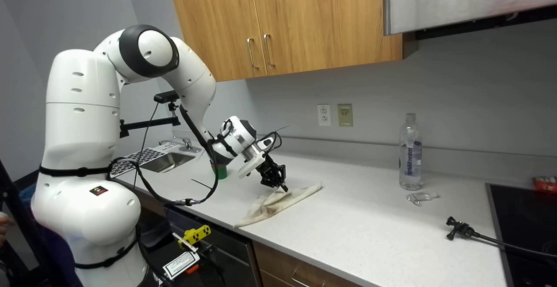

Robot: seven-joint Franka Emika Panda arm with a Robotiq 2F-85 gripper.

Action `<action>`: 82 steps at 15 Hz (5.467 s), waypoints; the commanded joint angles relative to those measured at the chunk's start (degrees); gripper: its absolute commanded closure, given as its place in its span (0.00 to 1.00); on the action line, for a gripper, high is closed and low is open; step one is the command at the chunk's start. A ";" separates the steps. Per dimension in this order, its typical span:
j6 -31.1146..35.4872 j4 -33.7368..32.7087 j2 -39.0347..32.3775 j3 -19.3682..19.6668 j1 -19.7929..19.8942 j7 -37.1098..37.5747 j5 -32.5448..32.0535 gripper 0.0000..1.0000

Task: Unfold the cloth on the countertop

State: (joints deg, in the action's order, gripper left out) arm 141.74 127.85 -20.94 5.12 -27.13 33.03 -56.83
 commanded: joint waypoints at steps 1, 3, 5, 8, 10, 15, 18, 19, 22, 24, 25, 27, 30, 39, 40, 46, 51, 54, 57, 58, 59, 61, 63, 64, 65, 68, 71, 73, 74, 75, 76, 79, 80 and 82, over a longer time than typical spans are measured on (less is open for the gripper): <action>-6.05 4.60 4.80 -3.38 4.35 2.20 -3.72 1.00; -8.91 6.46 6.41 -4.42 6.21 2.95 -5.16 1.00; -12.06 8.12 7.79 -5.07 7.81 4.41 -7.83 1.00; -15.85 10.38 9.15 -5.99 10.42 7.12 -11.34 1.00; -17.57 11.51 9.57 -6.81 11.96 8.51 -12.22 1.00; -18.95 12.67 8.76 -8.24 14.55 11.85 -11.48 0.73; -19.43 13.08 8.85 -8.73 15.04 14.24 -11.87 0.58; -19.66 13.13 8.97 -8.91 15.05 14.90 -12.03 0.49; -18.89 13.31 10.17 -10.04 15.02 15.71 -10.70 0.27; -14.46 13.71 11.74 -11.16 16.06 13.60 -6.89 0.11; -10.61 14.04 12.87 -11.73 16.88 11.56 -4.11 0.05; -5.55 14.12 14.07 -12.31 17.46 7.99 0.81 0.00; 3.03 14.26 14.55 -12.16 18.30 2.64 8.65 0.00; 27.51 16.96 9.38 -19.89 23.61 -20.49 45.05 0.31; 28.51 16.68 8.59 -21.81 24.21 -23.61 49.87 0.38; 28.34 13.48 6.30 -21.50 21.33 -30.58 59.66 0.86; 28.55 11.44 4.47 -20.02 20.20 -30.30 58.77 1.00; 28.98 9.99 2.11 -18.92 19.34 -29.68 58.32 1.00; 28.89 8.22 -0.46 -17.50 18.41 -29.33 57.93 1.00; 28.92 7.53 -1.30 -17.21 18.22 -29.29 57.98 1.00; 28.85 6.89 -2.10 -17.29 18.34 -29.46 58.26 1.00; 28.57 5.48 -3.79 -17.03 18.11 -29.44 58.24 1.00; 28.43 4.12 -5.44 -17.27 18.13 -29.49 58.57 1.00; 28.31 3.57 -6.13 -17.42 18.16 -29.54 58.67 1.00; 28.17 2.93 -6.88 -17.38 17.98 -29.48 58.63 1.00; 27.70 0.90 -9.03 -17.36 17.73 -29.44 58.67 1.00; 27.17 -1.73 -10.86 -16.90 17.32 -29.19 58.56 1.00; 26.89 -4.06 -12.42 -16.64 17.08 -29.04 58.52 1.00; 26.78 -5.18 -13.12 -16.55 16.98 -28.98 58.53 1.00; 26.63 -6.38 -13.87 -16.52 16.90 -29.00 58.55 1.00; 26.54 -7.52 -14.50 -16.50 16.77 -28.95 58.58 1.00; 26.25 -9.15 -15.32 -16.64 16.60 -29.01 58.60 1.00; 25.65 -9.03 -14.96 -16.95 16.72 -29.23 58.62 1.00; 23.82 -8.55 -13.82 -17.60 17.01 -29.67 58.73 1.00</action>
State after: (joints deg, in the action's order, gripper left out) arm 168.72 121.02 -33.60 -12.61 -9.21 4.25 1.29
